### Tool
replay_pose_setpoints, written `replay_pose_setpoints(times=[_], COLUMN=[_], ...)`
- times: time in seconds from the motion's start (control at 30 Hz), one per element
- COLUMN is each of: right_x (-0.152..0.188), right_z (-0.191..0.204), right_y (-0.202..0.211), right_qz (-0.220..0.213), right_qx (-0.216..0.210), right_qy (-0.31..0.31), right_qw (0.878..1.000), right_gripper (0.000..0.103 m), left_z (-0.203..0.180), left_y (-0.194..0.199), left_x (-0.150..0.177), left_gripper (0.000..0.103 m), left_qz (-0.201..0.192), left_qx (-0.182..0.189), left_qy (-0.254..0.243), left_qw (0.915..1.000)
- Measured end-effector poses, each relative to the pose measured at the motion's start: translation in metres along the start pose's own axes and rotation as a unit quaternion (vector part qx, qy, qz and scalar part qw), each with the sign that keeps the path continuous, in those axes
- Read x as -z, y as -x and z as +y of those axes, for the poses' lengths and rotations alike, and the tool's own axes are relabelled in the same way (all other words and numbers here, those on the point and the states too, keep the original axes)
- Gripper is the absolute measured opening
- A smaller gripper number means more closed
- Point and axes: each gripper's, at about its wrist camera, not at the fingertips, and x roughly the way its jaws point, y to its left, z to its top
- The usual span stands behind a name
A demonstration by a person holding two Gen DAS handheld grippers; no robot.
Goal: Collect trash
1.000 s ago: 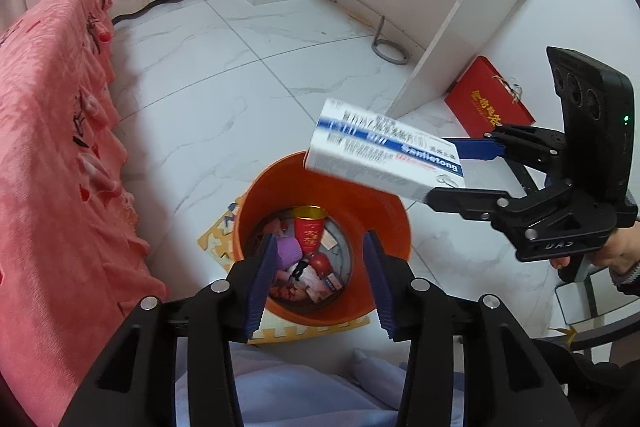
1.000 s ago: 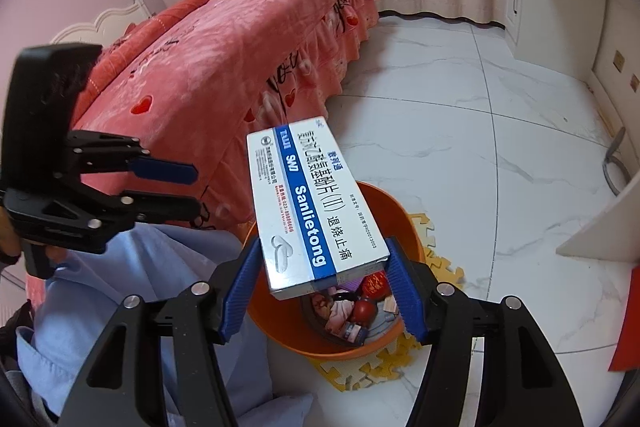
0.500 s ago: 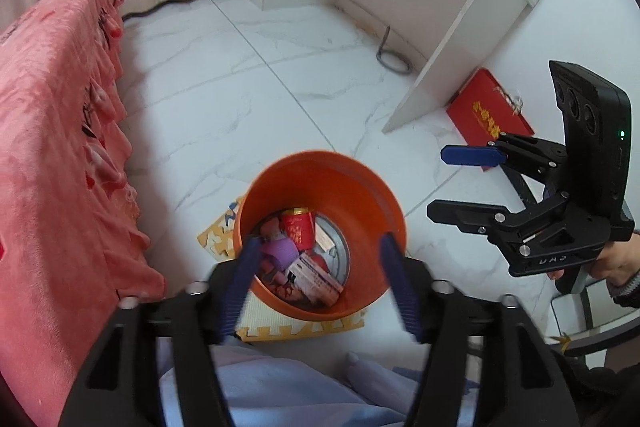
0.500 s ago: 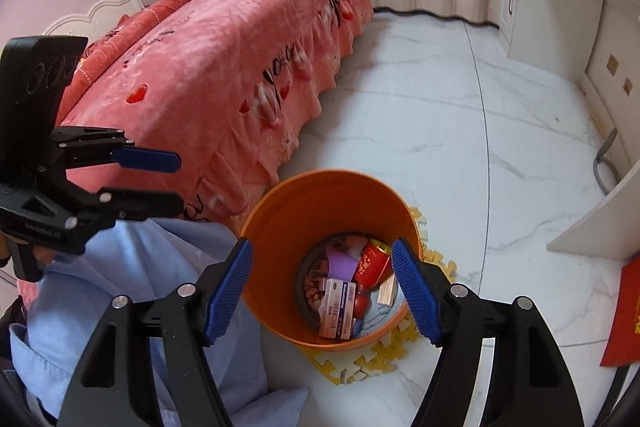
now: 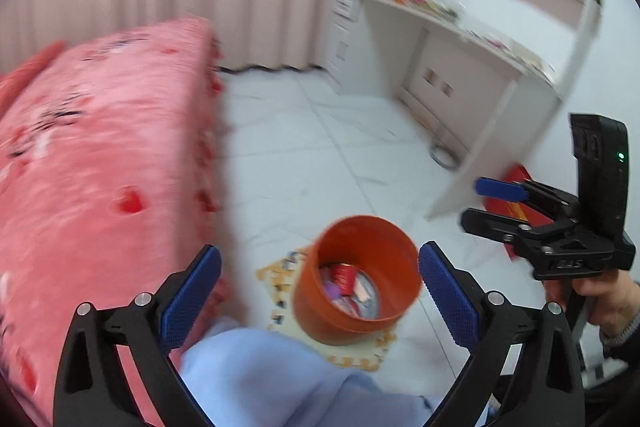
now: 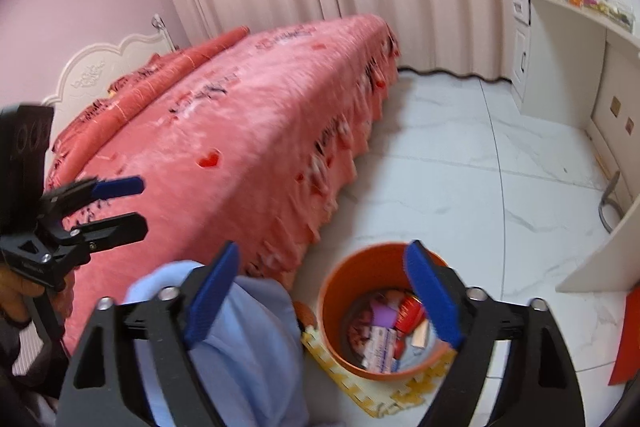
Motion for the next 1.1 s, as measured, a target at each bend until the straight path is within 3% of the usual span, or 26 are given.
replay_pose_setpoints(times=[0.17,0.27,0.33,0.43,0.6,0.73,1.1], right_x=[-0.009,-0.013,-0.016,-0.020,-0.019,-0.012,0.015], right_z=[0.052,0.087,0.112,0.148,0.204,0.241,0.316], right_y=[0.011,0.014,0.014,0.015,0.021,0.023,0.031], right_qz=[-0.024,-0.036,-0.043,-0.054,-0.075,-0.077,-0.087], right_qx=[-0.036,-0.045,-0.052,-0.059,-0.067,-0.087,-0.107], right_qy=[0.019,0.029,0.041,0.061,0.078,0.087,0.181], right_qw=[0.999,0.998,0.997,0.995,0.992,0.989,0.974], right_gripper=[0.092,0.099,0.099,0.099,0.099,0.099,0.099], left_z=[0.022,0.032,0.039,0.053,0.073,0.078,0.099], left_y=[0.055,0.087,0.110,0.139,0.189,0.216,0.252], left_x=[0.019,0.035,0.046,0.062,0.094,0.115,0.164], left_gripper=[0.097,0.097,0.097,0.097,0.097,0.097,0.097], left_qz=[-0.035,-0.049,-0.070,-0.078,-0.108,-0.129,-0.157], left_qx=[-0.073,-0.123,-0.170,-0.217,-0.284,-0.305,-0.304], left_qy=[0.044,0.067,0.086,0.111,0.164,0.198,0.267], left_qw=[0.9957,0.9889,0.9792,0.9667,0.9384,0.9227,0.9010])
